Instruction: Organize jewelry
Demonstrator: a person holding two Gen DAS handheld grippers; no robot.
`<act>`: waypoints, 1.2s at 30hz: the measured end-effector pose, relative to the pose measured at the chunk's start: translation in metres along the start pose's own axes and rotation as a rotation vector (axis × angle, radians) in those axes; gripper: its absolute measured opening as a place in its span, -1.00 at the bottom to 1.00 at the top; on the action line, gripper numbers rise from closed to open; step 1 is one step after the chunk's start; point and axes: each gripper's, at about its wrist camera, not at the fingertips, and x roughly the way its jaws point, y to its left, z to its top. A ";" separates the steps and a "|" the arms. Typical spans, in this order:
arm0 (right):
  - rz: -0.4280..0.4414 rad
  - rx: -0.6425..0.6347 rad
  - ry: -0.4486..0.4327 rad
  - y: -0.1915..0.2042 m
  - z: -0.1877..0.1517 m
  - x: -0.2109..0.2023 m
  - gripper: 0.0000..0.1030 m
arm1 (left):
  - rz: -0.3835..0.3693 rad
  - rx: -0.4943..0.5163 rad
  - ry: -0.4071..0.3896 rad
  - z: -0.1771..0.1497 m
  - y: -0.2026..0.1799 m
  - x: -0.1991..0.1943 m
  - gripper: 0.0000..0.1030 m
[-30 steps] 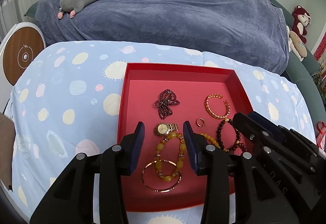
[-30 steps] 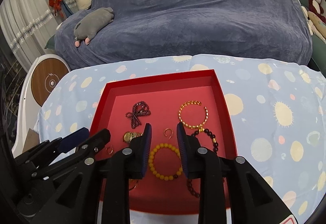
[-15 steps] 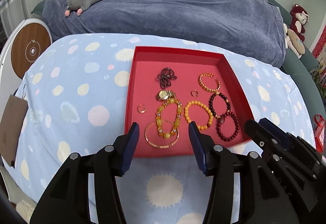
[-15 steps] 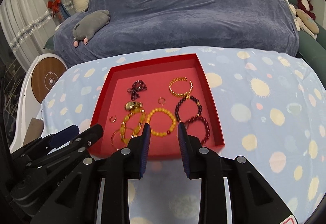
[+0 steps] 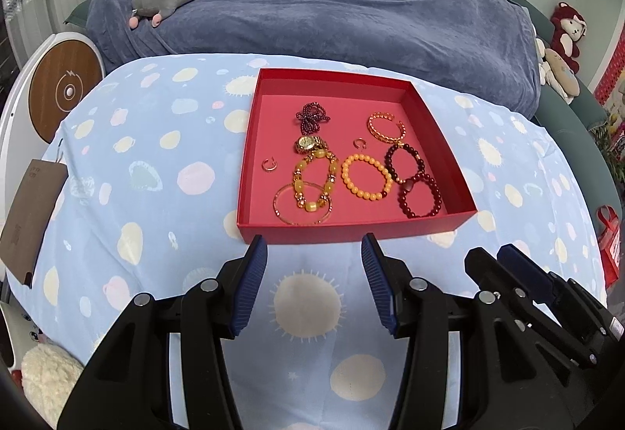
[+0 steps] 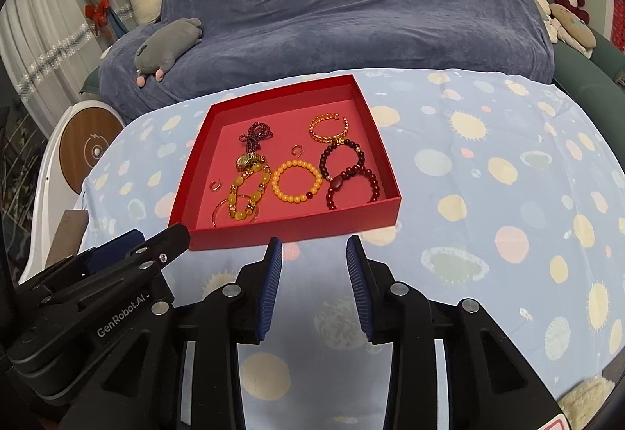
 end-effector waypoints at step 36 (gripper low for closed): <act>-0.061 0.001 0.004 -0.016 -0.052 -0.030 0.28 | 0.085 0.001 0.006 -0.057 0.006 -0.025 0.50</act>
